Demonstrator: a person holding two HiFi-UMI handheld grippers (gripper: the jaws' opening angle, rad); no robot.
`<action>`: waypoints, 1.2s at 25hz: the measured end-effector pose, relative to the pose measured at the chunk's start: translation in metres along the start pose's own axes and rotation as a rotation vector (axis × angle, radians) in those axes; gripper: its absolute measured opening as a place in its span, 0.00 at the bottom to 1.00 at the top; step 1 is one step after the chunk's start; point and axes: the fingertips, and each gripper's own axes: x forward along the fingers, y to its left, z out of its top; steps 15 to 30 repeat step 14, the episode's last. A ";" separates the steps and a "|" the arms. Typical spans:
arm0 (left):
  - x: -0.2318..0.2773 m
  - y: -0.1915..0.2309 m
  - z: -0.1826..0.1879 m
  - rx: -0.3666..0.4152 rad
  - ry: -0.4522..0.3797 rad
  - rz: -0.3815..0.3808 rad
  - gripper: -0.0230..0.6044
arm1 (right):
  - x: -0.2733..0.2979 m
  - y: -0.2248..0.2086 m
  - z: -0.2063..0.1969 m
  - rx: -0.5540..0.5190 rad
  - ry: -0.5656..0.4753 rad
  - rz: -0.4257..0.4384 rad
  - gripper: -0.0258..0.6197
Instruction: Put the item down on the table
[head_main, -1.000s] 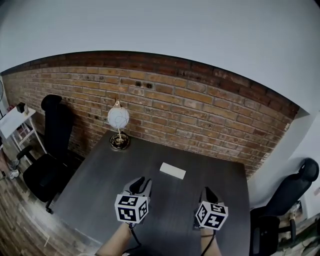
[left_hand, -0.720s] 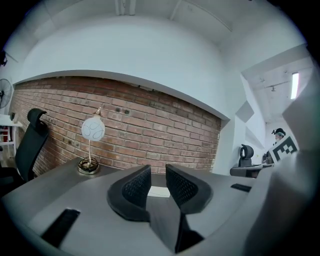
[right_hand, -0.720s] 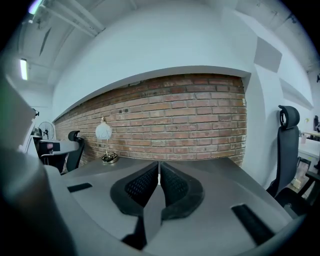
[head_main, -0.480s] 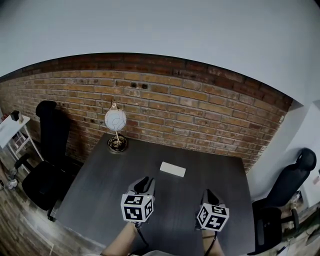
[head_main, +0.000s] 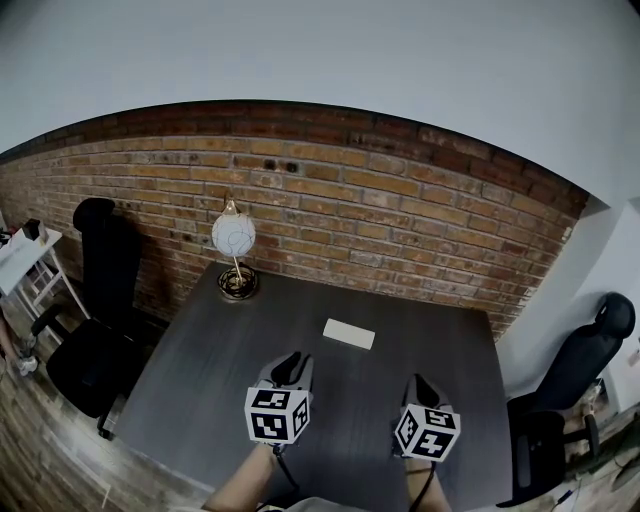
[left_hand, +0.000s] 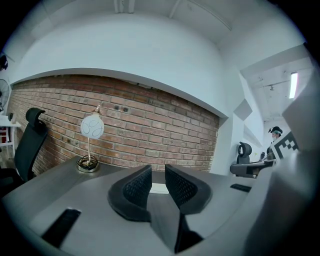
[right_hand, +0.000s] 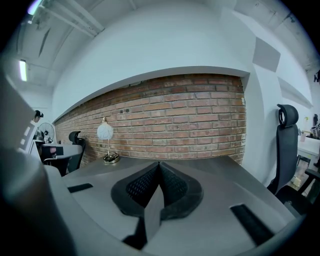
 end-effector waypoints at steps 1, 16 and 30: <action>-0.001 0.000 -0.001 0.000 0.000 0.000 0.19 | 0.000 0.001 0.000 -0.001 -0.001 0.001 0.09; -0.004 0.005 0.001 -0.021 -0.011 0.006 0.19 | -0.001 0.012 0.002 -0.027 -0.005 0.013 0.09; -0.004 0.005 0.001 -0.021 -0.011 0.006 0.19 | -0.001 0.012 0.002 -0.027 -0.005 0.013 0.09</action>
